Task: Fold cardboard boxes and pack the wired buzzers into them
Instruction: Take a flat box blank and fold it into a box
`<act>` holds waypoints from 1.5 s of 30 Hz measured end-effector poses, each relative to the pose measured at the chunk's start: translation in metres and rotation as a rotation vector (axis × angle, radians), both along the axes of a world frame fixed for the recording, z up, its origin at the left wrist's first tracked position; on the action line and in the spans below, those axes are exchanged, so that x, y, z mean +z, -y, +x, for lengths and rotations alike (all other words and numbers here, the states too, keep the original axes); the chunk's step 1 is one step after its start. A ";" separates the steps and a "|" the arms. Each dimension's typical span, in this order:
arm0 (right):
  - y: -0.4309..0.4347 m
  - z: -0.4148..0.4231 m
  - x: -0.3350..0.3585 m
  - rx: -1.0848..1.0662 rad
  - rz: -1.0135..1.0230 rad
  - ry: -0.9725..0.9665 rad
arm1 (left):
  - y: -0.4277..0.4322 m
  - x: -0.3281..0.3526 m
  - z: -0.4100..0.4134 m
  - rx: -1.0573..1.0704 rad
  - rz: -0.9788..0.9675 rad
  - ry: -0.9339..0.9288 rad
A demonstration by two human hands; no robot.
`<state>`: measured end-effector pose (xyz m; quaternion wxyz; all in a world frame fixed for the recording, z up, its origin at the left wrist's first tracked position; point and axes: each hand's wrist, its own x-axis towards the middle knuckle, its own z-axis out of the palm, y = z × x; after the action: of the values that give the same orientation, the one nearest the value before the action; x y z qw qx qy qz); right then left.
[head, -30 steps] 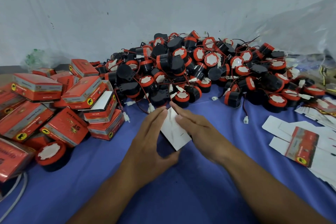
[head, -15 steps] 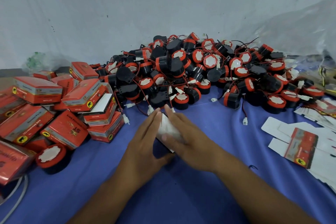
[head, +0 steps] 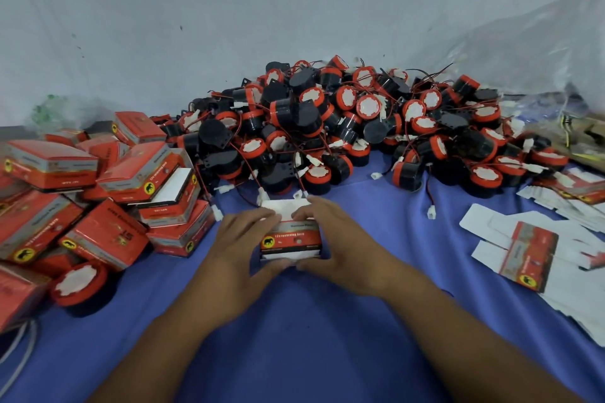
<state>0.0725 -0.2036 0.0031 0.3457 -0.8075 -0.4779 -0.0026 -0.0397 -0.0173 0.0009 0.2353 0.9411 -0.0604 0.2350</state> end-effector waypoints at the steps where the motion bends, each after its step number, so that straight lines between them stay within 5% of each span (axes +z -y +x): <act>1: 0.000 0.001 0.000 0.018 -0.005 0.010 | -0.002 0.000 0.000 -0.004 0.008 -0.023; 6: 0.010 0.009 -0.002 0.059 -0.063 -0.062 | -0.021 -0.006 0.001 -0.065 -0.097 -0.101; 16: -0.001 -0.002 0.002 -0.161 0.265 -0.163 | -0.015 -0.008 0.002 -0.087 -0.479 -0.168; 24: -0.005 -0.005 0.001 -0.143 0.377 -0.185 | -0.014 -0.009 0.004 -0.117 -0.563 -0.186; 40: -0.007 -0.007 -0.001 -0.145 0.364 -0.288 | -0.022 -0.007 0.004 -0.111 -0.501 -0.252; 45: 0.011 0.003 0.017 0.026 0.198 -0.212 | -0.021 -0.005 0.003 -0.174 -0.380 -0.268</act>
<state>0.0759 -0.2151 0.0197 0.4723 -0.7589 -0.4465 0.0397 -0.0370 0.0041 -0.0037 0.4334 0.8940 -0.0640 0.0939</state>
